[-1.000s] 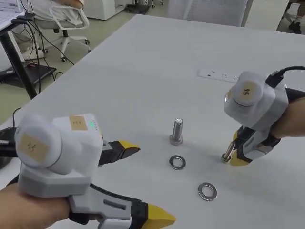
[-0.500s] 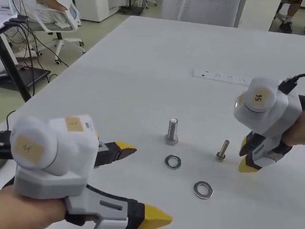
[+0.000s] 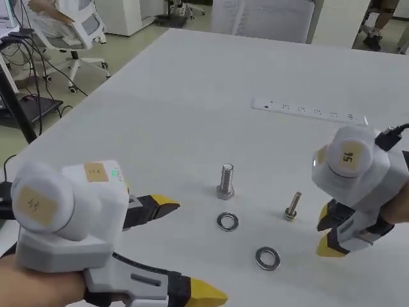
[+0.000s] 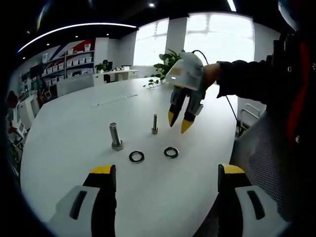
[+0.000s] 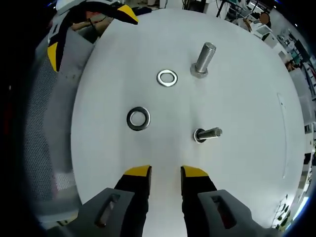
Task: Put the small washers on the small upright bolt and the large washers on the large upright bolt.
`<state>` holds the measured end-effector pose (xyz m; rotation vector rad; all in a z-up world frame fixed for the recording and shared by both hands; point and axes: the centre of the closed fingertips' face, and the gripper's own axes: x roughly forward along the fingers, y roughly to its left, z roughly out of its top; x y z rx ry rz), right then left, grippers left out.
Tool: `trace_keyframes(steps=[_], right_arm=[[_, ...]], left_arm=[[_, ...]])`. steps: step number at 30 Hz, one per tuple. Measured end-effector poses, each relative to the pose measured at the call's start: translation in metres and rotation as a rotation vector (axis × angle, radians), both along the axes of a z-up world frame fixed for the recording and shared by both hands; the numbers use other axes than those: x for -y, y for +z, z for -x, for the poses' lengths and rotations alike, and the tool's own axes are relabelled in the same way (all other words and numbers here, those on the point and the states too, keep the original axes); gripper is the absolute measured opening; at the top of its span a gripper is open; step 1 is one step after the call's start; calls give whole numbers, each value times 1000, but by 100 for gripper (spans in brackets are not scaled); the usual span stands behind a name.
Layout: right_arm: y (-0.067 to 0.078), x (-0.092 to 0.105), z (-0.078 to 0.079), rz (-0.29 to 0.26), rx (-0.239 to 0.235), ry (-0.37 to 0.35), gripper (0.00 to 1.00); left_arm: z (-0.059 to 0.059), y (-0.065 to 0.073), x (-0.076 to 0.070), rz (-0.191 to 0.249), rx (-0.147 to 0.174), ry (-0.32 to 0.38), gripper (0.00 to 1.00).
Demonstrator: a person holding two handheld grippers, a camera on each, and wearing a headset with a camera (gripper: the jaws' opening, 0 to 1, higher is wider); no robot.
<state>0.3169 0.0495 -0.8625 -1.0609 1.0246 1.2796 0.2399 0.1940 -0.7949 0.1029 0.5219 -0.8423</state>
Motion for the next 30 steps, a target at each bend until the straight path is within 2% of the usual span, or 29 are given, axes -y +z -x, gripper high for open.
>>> trace_keyframes(steps=[8,14,22,30], right_arm=[[1,-25,19,-34,-23,49,26],[-4,-44,28,-32,-29,99,26],[-7,-59,29,-29,-30,129,26],[-15,-63,34,0,-40,153,27]], left_arm=[[-1,2,-1,4,9,4,85],[-1,4,-2,7,18,11,85],[-2,6,-2,12,28,18,85],[-3,8,-3,18,36,23,85]])
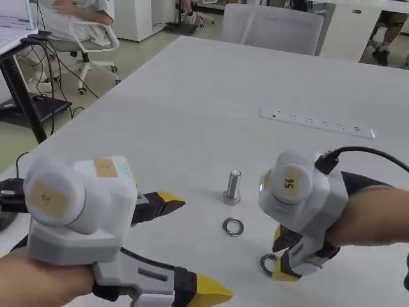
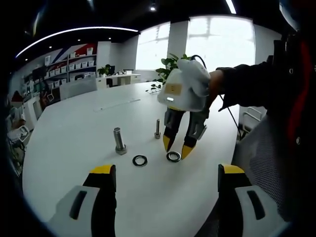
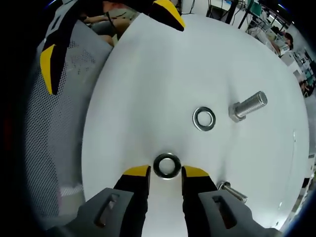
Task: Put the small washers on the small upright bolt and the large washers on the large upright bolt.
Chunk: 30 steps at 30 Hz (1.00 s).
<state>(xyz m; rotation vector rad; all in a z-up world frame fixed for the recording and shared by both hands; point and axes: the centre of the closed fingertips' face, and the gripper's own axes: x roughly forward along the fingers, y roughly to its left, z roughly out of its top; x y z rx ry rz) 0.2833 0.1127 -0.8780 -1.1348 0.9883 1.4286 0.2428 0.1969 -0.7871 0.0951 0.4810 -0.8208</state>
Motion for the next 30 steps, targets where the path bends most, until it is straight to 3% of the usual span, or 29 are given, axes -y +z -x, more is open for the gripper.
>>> trace_keyframes(steps=[8,30], right_arm=[[-6,2,0,22,21,19,27],[-3,0,0,7,5,-16,23]], left_arm=[[0,1,0,3,4,1,85],[1,3,0,6,13,7,85]])
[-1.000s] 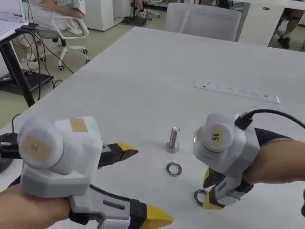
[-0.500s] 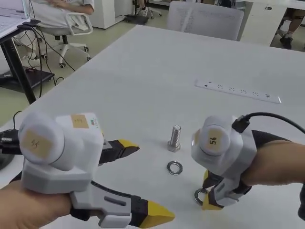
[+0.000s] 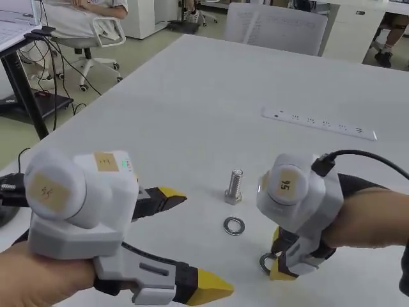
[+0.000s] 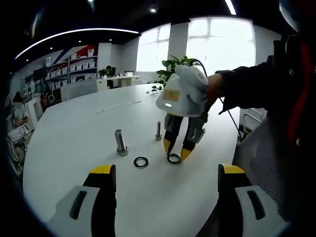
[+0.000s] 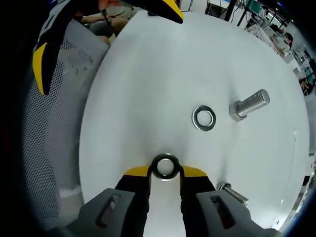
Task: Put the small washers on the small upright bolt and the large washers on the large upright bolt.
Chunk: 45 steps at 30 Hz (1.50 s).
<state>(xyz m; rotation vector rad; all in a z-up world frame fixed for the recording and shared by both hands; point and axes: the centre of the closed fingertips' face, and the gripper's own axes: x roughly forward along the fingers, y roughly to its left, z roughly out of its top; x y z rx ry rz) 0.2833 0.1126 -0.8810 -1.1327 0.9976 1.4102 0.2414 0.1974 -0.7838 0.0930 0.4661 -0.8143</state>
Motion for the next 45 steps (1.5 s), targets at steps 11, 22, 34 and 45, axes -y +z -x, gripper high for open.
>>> trace_keyframes(steps=[11,22,34,45], right_arm=[[7,-1,-2,1,10,5,23],[17,-6,-5,-12,22,7,23],[29,-14,-10,-26,46,19,23],[38,-21,-15,-34,63,25,23]], left_arm=[[-1,1,-1,3,1,1,85],[-6,3,-6,-5,14,22,85],[-11,6,-13,-1,34,54,85],[-13,8,-17,-4,44,77,84]])
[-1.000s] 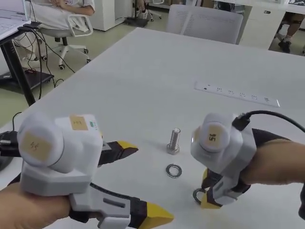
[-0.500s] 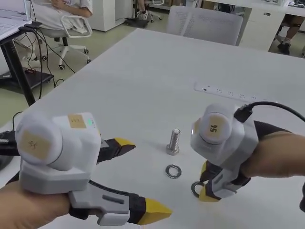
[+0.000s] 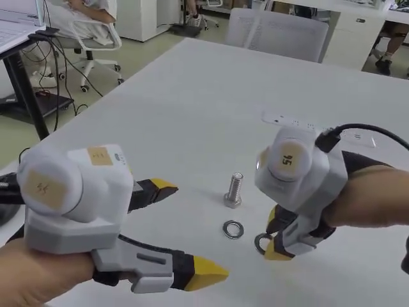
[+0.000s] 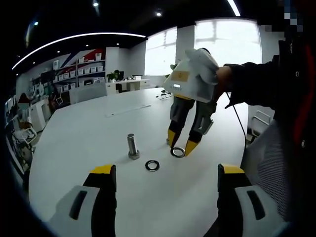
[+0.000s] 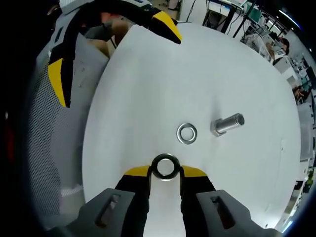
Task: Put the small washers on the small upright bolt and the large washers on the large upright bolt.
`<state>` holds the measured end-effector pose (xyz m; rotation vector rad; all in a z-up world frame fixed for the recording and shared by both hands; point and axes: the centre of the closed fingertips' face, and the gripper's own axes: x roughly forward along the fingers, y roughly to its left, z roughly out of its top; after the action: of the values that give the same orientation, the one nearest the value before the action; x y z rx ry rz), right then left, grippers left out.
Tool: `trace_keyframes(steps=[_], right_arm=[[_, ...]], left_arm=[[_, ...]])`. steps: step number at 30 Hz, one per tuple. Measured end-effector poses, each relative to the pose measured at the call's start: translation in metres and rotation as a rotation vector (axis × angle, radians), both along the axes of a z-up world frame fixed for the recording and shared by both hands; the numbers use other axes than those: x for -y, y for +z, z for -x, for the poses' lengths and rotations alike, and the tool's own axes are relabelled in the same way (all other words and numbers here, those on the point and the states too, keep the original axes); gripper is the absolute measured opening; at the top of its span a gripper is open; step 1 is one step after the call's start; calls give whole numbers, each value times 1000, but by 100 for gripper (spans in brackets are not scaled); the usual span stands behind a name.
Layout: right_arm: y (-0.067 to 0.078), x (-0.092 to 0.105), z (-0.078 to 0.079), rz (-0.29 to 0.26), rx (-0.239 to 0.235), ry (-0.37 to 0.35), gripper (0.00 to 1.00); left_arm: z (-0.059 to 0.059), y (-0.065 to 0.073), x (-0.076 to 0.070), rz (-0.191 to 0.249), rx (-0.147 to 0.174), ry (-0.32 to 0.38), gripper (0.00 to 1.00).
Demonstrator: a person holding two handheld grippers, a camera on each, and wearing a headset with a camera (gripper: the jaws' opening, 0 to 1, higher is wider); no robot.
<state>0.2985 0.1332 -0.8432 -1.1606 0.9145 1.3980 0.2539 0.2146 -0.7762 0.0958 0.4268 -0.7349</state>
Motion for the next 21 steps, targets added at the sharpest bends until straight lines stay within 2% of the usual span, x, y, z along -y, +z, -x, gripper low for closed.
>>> trace_keyframes(steps=[8,21], right_arm=[[7,-4,-4,-5,10,6,23],[24,-11,-18,-20,38,16,23]], left_arm=[[-2,1,-3,-1,7,19,84],[-8,1,-10,-10,10,55,84]])
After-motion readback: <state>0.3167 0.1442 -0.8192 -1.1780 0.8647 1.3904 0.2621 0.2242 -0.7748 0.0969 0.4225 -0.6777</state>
